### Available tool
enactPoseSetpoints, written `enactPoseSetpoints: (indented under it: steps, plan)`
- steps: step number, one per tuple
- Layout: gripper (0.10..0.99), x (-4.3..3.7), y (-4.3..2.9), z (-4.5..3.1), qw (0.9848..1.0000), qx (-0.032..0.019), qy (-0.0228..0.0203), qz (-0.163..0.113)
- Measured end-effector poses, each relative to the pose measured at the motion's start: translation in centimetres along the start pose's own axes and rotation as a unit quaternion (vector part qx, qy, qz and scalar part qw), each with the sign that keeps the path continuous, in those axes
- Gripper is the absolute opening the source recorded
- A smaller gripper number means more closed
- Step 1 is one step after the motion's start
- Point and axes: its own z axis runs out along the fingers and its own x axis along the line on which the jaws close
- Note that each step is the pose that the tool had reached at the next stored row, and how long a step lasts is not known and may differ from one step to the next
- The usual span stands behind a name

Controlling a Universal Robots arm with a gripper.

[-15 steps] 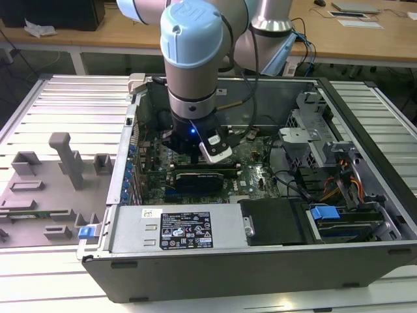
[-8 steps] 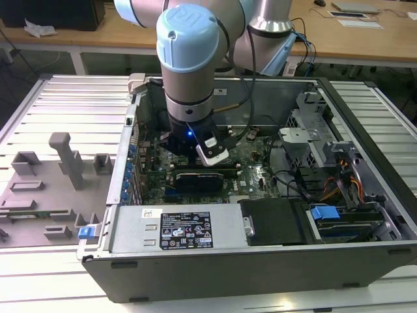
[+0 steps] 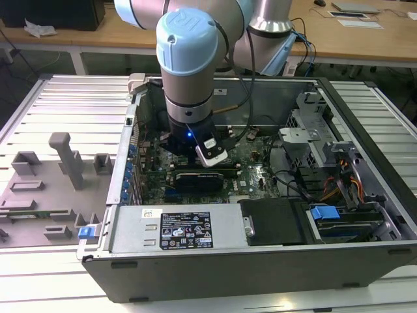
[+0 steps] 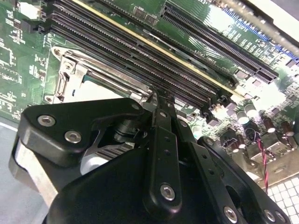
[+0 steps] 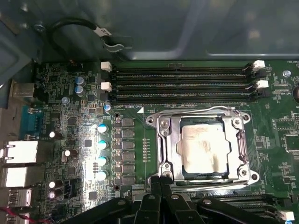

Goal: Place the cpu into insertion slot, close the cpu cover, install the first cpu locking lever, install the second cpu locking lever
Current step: 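Install the second cpu locking lever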

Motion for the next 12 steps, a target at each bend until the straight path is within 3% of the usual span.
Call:
enactPoseSetpoints:
  steps: [7, 12]
  plan:
    - [0.106, 0.02, -0.02, 0.19, 1.0000, -0.0001, 0.0000, 0.000]
    - [0.106, -0.05, 0.30, -1.22, 1.0000, 0.0002, 0.0000, 0.000]
